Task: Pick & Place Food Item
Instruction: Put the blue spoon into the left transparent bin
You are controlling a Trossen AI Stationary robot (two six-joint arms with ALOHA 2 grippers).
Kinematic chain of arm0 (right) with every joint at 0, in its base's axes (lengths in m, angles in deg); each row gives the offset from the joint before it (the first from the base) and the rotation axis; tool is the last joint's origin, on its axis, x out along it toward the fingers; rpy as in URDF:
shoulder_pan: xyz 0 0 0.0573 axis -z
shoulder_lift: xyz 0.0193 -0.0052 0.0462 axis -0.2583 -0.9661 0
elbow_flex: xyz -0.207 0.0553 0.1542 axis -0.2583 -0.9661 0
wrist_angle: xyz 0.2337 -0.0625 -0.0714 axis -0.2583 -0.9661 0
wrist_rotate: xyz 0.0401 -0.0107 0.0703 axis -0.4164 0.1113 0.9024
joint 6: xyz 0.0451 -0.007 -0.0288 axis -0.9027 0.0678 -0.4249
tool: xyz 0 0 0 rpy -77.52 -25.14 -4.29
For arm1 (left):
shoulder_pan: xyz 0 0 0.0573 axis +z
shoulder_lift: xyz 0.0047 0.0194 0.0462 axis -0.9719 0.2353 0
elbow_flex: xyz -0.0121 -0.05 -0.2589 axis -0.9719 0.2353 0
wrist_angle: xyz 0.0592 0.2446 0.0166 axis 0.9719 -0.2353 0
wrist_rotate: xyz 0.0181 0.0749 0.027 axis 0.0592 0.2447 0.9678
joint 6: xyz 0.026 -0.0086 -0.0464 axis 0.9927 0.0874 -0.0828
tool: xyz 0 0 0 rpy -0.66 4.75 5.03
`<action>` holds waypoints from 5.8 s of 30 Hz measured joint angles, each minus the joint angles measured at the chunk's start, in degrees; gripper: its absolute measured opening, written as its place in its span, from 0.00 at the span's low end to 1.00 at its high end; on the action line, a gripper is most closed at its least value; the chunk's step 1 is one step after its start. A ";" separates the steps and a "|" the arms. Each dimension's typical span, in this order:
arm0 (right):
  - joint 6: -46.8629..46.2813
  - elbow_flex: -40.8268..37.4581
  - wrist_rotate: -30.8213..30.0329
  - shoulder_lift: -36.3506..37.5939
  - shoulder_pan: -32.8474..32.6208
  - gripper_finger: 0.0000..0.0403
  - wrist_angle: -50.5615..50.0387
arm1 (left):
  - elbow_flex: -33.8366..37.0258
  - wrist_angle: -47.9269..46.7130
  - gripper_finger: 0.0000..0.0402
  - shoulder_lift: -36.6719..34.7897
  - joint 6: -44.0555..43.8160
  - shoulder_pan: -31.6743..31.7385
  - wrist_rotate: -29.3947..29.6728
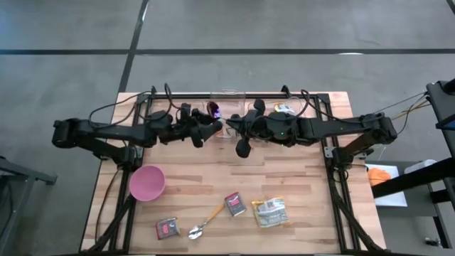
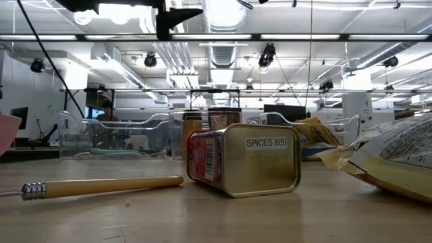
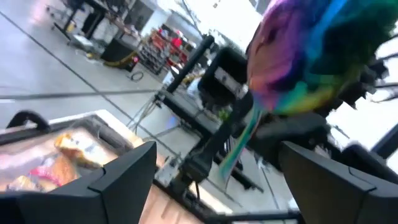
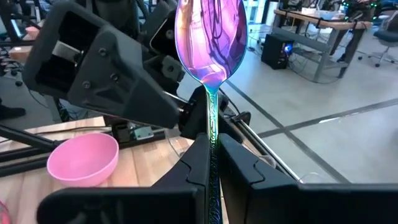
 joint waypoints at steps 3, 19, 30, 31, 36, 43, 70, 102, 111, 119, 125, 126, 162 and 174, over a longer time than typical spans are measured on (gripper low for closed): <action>-0.32 -0.02 -0.59 0.00 -0.02 0.04 0.06 | -1.72 0.05 0.86 1.42 -0.09 0.00 1.19; 0.31 -0.40 -1.78 -0.02 -0.67 0.04 2.69 | -6.36 1.77 0.83 5.27 1.88 -0.04 3.03; 0.53 -0.76 -1.20 -0.03 -0.96 0.04 2.92 | -6.32 2.49 0.49 5.18 3.10 -0.04 2.53; 0.55 -0.76 -1.19 -0.02 -0.94 0.04 3.04 | -6.32 2.49 0.45 5.18 3.10 -0.04 2.52; 0.69 -0.79 -1.12 -0.12 -0.96 0.04 2.98 | -6.30 2.58 0.19 5.18 3.10 -0.07 2.06; 0.90 -0.81 -0.93 -0.15 -0.99 0.03 2.92 | -6.30 2.84 0.02 5.16 2.93 -0.09 1.34; -3.75 -1.25 1.85 0.09 -1.01 0.24 -0.25 | -6.27 0.70 0.01 3.52 1.60 0.00 1.72; -9.73 -1.14 1.67 0.52 -0.94 0.68 -7.65 | -7.04 -53.89 0.01 -19.58 7.31 19.02 1.46; -16.28 -1.11 1.36 4.18 0.93 0.68 -18.25 | -15.68 -73.23 0.01 -15.16 17.15 25.10 1.46; -16.39 -1.11 1.08 8.42 1.23 0.68 -24.38 | -18.30 -79.43 0.01 -7.15 25.19 29.00 1.46; -18.00 -1.14 -1.41 11.18 1.25 0.68 -29.67 | -18.28 -82.33 0.01 0.30 27.53 28.98 1.32; -18.88 -1.14 -1.50 11.62 1.25 0.68 -30.78 | -18.28 -82.82 0.01 1.47 28.07 29.00 1.33; -20.91 -3.50 -2.81 13.99 1.24 0.68 -35.19 | -23.04 -96.59 0.01 26.84 38.96 37.24 -8.53; -22.37 -3.56 -2.55 13.99 0.46 0.68 -35.21 | -23.59 -92.81 0.01 31.05 41.53 37.24 -8.46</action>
